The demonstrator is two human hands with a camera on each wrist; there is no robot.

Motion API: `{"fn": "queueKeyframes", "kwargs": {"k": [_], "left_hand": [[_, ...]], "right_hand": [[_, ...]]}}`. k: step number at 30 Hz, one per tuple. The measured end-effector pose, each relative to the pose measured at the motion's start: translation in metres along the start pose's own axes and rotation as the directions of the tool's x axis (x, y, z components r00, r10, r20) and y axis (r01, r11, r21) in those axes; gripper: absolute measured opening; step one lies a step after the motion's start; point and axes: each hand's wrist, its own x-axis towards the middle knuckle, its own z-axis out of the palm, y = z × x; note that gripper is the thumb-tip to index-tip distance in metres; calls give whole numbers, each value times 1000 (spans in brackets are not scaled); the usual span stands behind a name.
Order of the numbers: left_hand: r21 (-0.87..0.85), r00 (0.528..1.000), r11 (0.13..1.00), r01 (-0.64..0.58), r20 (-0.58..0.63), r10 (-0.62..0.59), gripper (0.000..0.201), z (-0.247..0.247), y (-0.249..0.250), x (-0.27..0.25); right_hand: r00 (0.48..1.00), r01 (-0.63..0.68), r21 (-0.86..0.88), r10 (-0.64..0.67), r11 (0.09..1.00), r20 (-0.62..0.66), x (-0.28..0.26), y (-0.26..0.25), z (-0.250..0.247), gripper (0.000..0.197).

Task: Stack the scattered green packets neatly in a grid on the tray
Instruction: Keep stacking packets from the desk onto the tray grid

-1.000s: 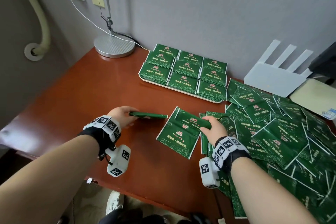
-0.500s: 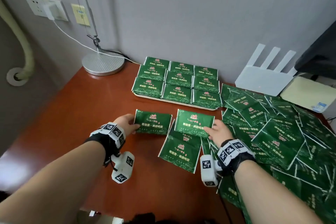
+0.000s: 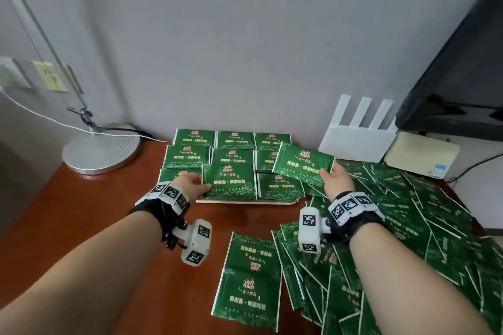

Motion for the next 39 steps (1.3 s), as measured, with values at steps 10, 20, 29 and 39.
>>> {"fn": "queueKeyframes", "kwargs": {"k": [10, 20, 29, 39], "left_hand": [[-19, 988, 989, 144, 60, -143, 27, 22, 9, 58], [186, 993, 976, 115, -2, -117, 25, 20, 16, 64], [188, 990, 972, 138, -13, -138, 7, 19, 9, 73], [9, 983, 983, 183, -16, -183, 17, 19, 7, 70]], "right_hand": [[976, -33, -231, 81, 973, 201, 51, 19, 46, 38], [981, -52, -194, 86, 980, 172, 61, 30, 57, 41], [980, -52, -222, 93, 974, 176, 63, 32, 55, 41], [980, -44, -235, 87, 971, 177, 57, 26, 57, 42]]}}
